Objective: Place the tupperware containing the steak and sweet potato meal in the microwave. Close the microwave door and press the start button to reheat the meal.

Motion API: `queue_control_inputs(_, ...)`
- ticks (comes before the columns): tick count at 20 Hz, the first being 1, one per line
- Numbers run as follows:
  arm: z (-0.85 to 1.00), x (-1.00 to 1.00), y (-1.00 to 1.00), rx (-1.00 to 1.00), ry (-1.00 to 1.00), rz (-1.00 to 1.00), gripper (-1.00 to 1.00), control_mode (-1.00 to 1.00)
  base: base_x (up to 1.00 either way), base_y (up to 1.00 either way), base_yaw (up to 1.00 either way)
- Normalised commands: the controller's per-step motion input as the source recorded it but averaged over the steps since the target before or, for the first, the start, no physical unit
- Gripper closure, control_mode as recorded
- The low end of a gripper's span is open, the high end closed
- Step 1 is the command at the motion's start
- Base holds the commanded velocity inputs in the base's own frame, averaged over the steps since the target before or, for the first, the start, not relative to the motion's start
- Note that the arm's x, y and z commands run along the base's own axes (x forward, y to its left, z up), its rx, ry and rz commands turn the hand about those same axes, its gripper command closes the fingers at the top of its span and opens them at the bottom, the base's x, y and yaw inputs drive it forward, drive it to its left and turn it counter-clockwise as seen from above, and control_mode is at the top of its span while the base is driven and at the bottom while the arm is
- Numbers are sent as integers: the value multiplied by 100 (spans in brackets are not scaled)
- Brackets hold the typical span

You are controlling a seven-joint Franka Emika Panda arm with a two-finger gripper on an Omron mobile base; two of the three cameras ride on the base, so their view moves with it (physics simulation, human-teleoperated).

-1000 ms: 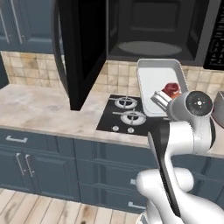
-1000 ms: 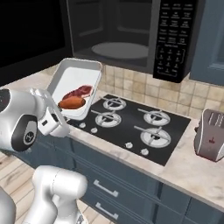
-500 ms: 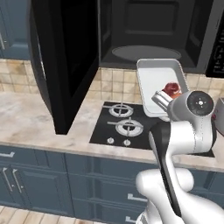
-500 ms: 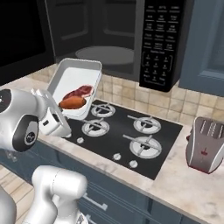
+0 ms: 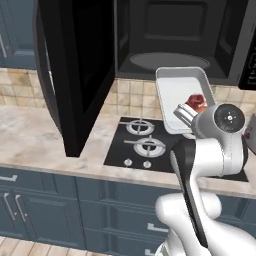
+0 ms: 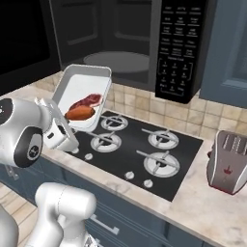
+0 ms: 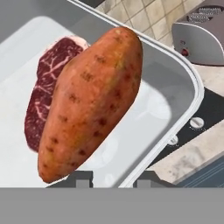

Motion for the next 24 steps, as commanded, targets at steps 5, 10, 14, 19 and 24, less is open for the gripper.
queue_control_inputs(5, 0, 0, 0, 0, 0, 0, 100, 100, 31, 20, 2)
queue_control_inputs(10, 0, 0, 0, 0, 0, 0, 100, 100, 26, 16, 3)
queue_control_inputs(14, 0, 0, 0, 0, 0, 0, 100, 100, 27, 10, 6)
queue_control_inputs(19, 0, 0, 0, 0, 0, 0, 100, 100, 29, 0, 11)
queue_control_inputs(24, 0, 13, 0, 0, 0, 8, 100, -100, 11, 1, 6)
